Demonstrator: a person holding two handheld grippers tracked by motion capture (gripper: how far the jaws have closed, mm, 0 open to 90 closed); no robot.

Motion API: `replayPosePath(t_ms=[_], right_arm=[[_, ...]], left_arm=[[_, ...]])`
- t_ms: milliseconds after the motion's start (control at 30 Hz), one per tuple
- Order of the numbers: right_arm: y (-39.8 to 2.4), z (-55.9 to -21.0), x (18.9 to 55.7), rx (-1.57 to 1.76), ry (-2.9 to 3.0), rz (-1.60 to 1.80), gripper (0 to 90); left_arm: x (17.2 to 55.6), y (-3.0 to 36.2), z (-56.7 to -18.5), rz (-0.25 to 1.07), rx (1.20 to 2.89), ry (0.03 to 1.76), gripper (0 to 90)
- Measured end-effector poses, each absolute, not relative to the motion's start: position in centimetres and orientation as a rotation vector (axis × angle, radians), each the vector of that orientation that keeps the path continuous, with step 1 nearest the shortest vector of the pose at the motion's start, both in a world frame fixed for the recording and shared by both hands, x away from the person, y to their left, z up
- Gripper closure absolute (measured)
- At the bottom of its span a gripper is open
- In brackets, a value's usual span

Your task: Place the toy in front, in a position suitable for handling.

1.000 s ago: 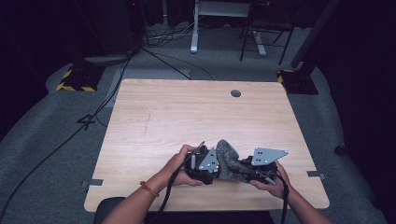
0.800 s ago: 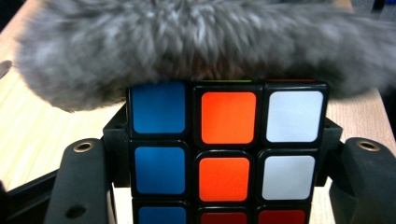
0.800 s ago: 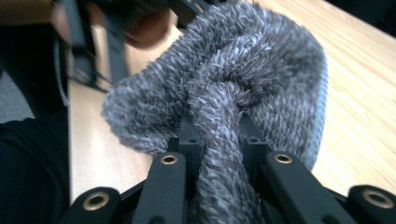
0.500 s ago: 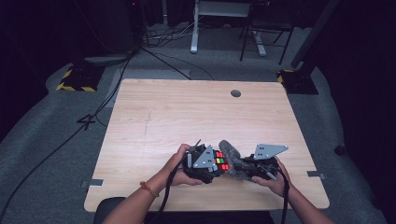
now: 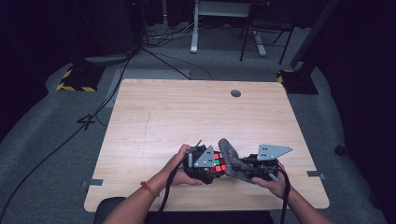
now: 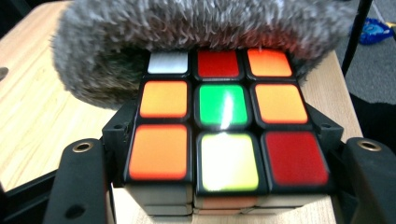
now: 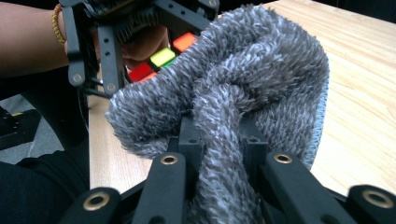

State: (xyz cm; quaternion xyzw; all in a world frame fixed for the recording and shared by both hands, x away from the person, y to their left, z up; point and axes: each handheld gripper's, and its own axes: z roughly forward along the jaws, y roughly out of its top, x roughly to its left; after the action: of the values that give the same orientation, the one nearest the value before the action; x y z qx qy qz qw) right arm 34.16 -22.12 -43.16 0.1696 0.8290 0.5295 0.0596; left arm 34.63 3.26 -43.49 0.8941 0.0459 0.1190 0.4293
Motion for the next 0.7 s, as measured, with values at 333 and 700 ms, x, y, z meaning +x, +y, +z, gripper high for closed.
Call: replayPosePath(t_ms=[333, 700], right_arm=[[-21.0, -42.6, 33.6, 0.458, 2.5, 1.577, 77.0], [-21.3, -43.6, 34.0, 0.508, 2.522, 1.417, 76.9]], left_arm=[[34.3, 2.1, -44.0, 0.335, 2.318, 0.112, 33.0], [34.4, 3.0, -42.9, 0.369, 2.267, 0.126, 33.3]])
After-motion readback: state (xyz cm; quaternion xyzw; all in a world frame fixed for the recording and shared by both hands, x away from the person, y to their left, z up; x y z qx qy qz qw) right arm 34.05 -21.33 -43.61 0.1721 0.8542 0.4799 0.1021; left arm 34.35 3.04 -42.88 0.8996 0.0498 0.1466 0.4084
